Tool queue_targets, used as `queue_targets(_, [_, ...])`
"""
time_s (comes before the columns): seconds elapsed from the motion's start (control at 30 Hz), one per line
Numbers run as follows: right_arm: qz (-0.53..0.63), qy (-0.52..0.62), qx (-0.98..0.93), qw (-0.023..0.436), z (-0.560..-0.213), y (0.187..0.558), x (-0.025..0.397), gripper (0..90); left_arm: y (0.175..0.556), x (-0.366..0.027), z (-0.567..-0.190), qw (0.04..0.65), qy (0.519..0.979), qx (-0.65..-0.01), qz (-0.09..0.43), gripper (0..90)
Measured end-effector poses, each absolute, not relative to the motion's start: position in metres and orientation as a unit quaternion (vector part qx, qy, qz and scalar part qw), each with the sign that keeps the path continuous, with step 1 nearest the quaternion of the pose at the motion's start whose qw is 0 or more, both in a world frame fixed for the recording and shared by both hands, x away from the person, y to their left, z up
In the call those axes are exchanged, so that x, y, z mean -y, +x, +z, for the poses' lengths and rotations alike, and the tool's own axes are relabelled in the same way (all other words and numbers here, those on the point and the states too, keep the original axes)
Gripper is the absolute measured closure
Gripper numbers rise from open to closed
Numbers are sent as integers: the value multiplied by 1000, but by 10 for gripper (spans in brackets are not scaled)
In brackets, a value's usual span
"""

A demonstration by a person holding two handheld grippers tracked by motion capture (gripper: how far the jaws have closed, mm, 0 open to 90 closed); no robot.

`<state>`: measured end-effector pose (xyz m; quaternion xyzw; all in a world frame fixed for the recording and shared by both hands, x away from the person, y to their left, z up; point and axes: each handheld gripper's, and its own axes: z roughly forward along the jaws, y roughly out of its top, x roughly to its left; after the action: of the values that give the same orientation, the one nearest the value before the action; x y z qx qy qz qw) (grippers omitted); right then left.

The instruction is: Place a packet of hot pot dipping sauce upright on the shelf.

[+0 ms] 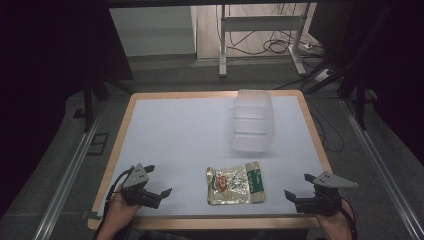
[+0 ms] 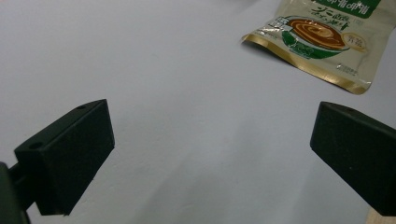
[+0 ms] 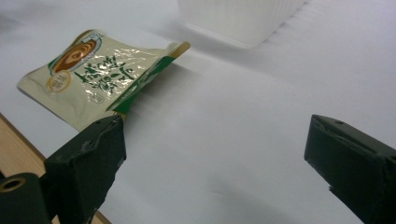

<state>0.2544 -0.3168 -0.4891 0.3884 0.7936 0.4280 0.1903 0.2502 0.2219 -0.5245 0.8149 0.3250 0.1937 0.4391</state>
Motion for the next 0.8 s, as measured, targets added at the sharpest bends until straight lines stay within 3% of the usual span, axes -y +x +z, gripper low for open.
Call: queue_targets(0.8, [418, 373, -812, 166, -495, 259, 304, 15, 250, -217, -527, 414, 827, -322, 203, 0])
